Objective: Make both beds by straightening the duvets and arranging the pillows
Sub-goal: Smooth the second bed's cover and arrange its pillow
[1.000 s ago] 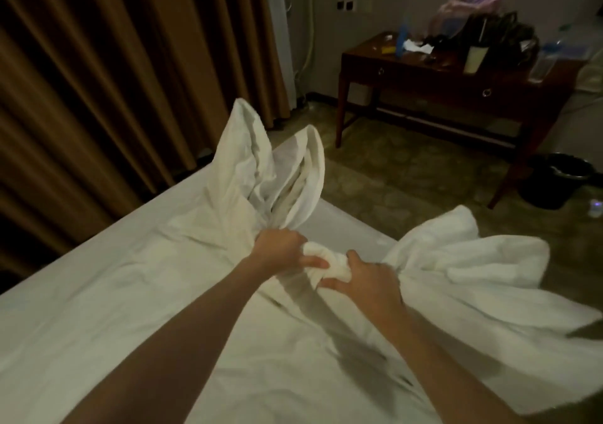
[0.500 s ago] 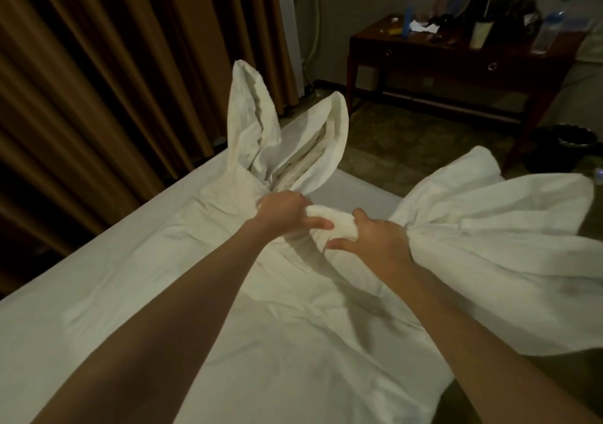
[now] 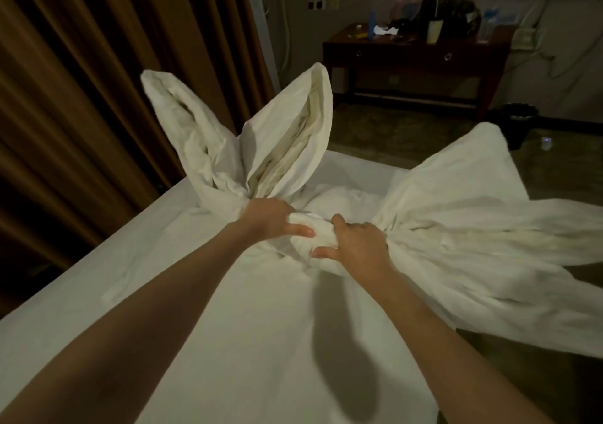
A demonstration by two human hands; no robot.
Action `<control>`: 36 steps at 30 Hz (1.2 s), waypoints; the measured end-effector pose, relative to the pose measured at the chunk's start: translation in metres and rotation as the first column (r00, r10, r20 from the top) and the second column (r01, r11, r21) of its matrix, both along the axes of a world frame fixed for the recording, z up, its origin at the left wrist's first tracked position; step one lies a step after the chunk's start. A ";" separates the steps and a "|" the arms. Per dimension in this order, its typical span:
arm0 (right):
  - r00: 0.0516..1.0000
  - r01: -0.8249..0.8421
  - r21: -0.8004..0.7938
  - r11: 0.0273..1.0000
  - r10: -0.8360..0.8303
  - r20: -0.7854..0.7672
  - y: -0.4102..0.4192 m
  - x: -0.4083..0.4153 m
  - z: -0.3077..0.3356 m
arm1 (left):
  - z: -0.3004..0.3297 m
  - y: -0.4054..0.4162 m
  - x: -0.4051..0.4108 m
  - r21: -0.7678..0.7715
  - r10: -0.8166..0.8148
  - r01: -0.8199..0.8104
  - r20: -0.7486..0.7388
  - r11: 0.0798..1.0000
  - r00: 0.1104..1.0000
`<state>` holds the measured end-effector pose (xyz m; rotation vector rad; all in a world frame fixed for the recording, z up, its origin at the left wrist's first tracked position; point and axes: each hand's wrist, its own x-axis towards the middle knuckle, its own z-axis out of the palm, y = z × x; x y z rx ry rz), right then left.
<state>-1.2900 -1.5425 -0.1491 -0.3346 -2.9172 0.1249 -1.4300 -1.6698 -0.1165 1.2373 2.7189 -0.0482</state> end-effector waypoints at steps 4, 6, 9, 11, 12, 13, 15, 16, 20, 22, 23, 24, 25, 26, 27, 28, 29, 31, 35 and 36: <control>1.000 0.020 0.059 0.998 -0.020 0.006 -0.020 0.023 -0.022 | -0.027 -0.023 0.016 0.019 -0.116 0.116 -0.035 0.993 0.993; 0.999 0.032 0.075 0.997 -0.030 -0.027 -0.034 0.026 -0.033 | -0.036 -0.034 0.017 0.037 -0.153 0.155 -0.048 0.987 0.987; 0.997 0.049 0.112 0.992 -0.042 -0.070 -0.049 0.020 -0.044 | -0.050 -0.048 0.004 0.048 -0.188 0.193 -0.091 0.980 0.978; 0.991 0.081 0.178 0.981 -0.061 -0.116 -0.059 0.014 -0.056 | -0.063 -0.056 -0.004 0.072 -0.227 0.239 -0.143 0.968 0.963; 0.989 0.101 0.214 0.972 -0.075 -0.126 -0.063 0.011 -0.064 | -0.071 -0.060 -0.008 0.102 -0.253 0.272 -0.166 0.957 0.953; 0.987 0.119 0.238 0.964 -0.090 -0.130 -0.068 0.010 -0.071 | -0.080 -0.065 -0.012 0.136 -0.275 0.300 -0.178 0.944 0.945; 0.982 0.147 0.255 0.956 -0.110 -0.155 -0.081 0.008 -0.083 | -0.093 -0.077 -0.017 0.188 -0.309 0.343 -0.189 0.920 0.932; 0.976 0.169 0.256 0.952 -0.126 -0.175 -0.088 0.010 -0.089 | -0.099 -0.083 -0.016 0.193 -0.330 0.368 -0.201 0.910 0.922; 0.949 0.243 0.253 0.936 -0.176 -0.263 -0.115 0.027 -0.096 | -0.105 -0.104 -0.004 0.225 -0.387 0.465 -0.316 0.857 0.866; 0.940 0.259 0.243 0.935 -0.185 -0.287 -0.129 0.037 -0.086 | -0.094 -0.116 0.008 0.237 -0.397 0.496 -0.366 0.835 0.842; 0.936 0.263 0.239 0.935 -0.187 -0.299 -0.136 0.043 -0.080 | -0.087 -0.121 0.013 0.241 -0.399 0.511 -0.391 0.825 0.829; 0.931 0.260 0.234 0.937 -0.179 -0.319 -0.143 0.048 -0.073 | -0.079 -0.128 0.018 0.251 -0.397 0.523 -0.415 0.815 0.819; 0.924 0.257 0.233 0.938 -0.168 -0.343 -0.148 0.052 -0.065 | -0.071 -0.134 0.022 0.271 -0.391 0.534 -0.437 0.801 0.810; 0.916 0.256 0.244 0.935 -0.154 -0.371 -0.154 0.056 -0.061 | -0.066 -0.142 0.025 0.301 -0.376 0.538 -0.458 0.787 0.806; 0.902 0.254 0.265 0.930 -0.128 -0.413 -0.159 0.059 -0.060 | -0.068 -0.150 0.026 0.327 -0.350 0.536 -0.482 0.778 0.803; 0.886 0.253 0.313 0.916 -0.090 -0.454 -0.163 0.061 -0.066 | -0.074 -0.157 0.028 0.349 -0.322 0.530 -0.503 0.773 0.802; 0.869 0.257 0.358 0.898 -0.052 -0.492 -0.167 0.062 -0.078 | -0.088 -0.162 0.028 0.357 -0.305 0.528 -0.520 0.771 0.798; 0.859 0.252 0.394 0.884 -0.016 -0.512 -0.173 0.063 -0.112 | -0.130 -0.171 0.031 0.360 -0.298 0.542 -0.547 0.760 0.782; 0.909 0.248 0.366 0.897 -0.085 -0.408 -0.178 0.062 -0.174 | -0.200 -0.181 0.038 0.404 -0.282 0.557 -0.564 0.726 0.776; 0.909 0.246 0.354 0.902 -0.088 -0.407 -0.180 0.062 -0.180 | -0.206 -0.182 0.039 0.429 -0.273 0.547 -0.549 0.719 0.790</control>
